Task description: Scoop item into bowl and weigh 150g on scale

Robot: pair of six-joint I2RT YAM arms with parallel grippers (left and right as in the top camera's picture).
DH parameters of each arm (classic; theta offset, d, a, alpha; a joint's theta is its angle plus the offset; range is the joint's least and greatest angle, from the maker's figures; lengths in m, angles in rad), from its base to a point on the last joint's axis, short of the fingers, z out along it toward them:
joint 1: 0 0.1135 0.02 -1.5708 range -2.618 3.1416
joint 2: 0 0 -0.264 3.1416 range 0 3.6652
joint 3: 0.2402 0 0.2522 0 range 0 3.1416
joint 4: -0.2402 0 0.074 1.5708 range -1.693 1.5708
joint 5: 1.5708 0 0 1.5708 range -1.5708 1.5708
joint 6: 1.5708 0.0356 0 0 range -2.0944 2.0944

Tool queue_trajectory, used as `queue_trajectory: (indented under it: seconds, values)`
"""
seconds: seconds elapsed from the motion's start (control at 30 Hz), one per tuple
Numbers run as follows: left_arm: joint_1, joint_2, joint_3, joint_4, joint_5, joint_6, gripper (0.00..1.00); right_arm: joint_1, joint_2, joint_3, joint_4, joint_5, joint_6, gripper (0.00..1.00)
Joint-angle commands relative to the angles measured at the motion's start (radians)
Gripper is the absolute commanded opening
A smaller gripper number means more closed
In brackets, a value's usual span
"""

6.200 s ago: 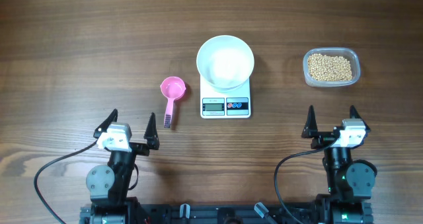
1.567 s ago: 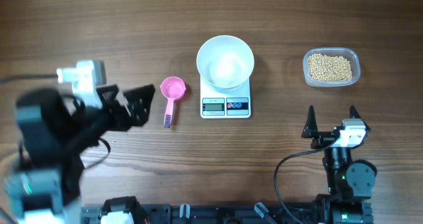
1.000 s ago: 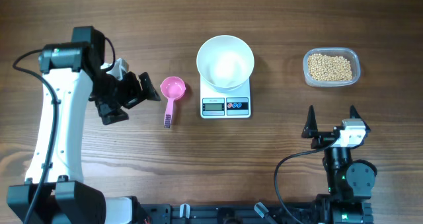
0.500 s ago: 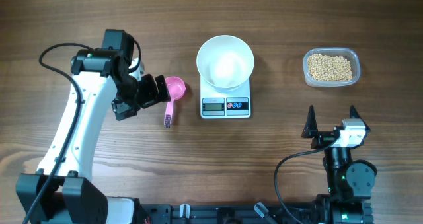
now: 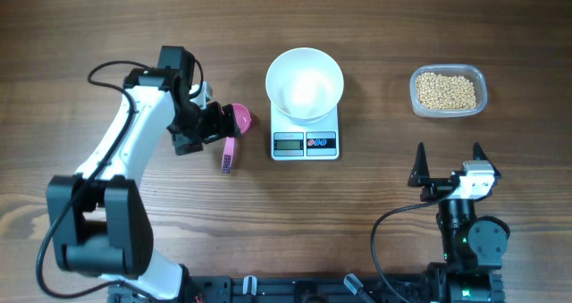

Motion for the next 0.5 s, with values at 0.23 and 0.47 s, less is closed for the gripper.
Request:
queue_trajectory:
  seconds: [0.23, 0.47]
  values:
    - [-0.001, 0.097, -0.02, 0.0, 0.051, 0.082, 0.9, 0.004, -0.002, -0.003, 0.003, 0.01, -0.006, 1.0]
    - [0.0, 0.098, -0.037, 0.01, 0.053, 0.085, 0.91, 0.004, -0.002, -0.003, 0.003, 0.01, -0.006, 1.0]
